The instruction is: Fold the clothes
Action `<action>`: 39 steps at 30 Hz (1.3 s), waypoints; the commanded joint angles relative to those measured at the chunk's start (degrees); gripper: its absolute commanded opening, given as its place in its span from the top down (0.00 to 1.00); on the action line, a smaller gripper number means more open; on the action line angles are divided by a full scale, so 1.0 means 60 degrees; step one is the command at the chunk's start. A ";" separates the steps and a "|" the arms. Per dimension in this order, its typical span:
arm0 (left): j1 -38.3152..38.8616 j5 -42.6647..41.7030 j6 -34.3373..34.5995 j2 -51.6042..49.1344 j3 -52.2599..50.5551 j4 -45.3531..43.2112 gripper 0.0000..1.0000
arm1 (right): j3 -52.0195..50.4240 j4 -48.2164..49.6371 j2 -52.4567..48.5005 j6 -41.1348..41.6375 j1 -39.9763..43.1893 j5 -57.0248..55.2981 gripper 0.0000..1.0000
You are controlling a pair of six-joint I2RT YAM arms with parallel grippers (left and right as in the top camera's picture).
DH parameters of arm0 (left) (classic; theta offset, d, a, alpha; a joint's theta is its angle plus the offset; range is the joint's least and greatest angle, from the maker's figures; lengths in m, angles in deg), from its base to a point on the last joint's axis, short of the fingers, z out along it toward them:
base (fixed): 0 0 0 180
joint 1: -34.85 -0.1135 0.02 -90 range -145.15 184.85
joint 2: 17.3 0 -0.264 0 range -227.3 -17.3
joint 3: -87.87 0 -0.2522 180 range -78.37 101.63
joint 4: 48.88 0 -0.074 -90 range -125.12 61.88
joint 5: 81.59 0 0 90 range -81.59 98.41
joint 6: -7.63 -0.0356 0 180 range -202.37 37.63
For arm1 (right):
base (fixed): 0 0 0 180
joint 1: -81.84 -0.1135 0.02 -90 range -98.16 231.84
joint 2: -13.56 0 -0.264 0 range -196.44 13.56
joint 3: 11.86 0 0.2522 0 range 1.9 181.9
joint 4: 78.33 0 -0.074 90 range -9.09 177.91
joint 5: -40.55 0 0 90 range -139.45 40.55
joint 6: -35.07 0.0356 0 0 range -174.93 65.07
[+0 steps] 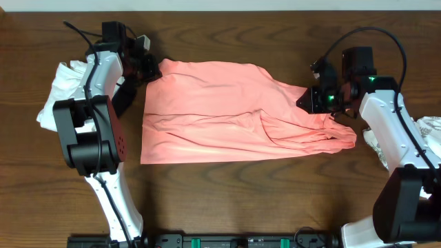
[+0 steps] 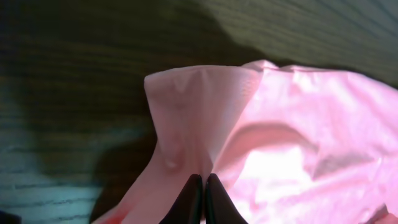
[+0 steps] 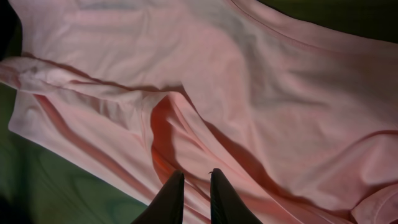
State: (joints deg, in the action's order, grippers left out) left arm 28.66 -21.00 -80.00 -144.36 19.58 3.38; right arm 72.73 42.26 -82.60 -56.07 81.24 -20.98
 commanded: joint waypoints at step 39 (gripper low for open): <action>0.0841 0.1861 -0.0022 0.1603 -0.0630 0.4874 0.94 | 0.0208 0.2918 -0.1257 0.0769 -0.0091 0.2266 0.60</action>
State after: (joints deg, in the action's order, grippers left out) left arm 33.68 -12.08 -80.02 -134.94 16.67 31.99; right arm 73.23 56.66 -85.40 -54.24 81.13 -16.50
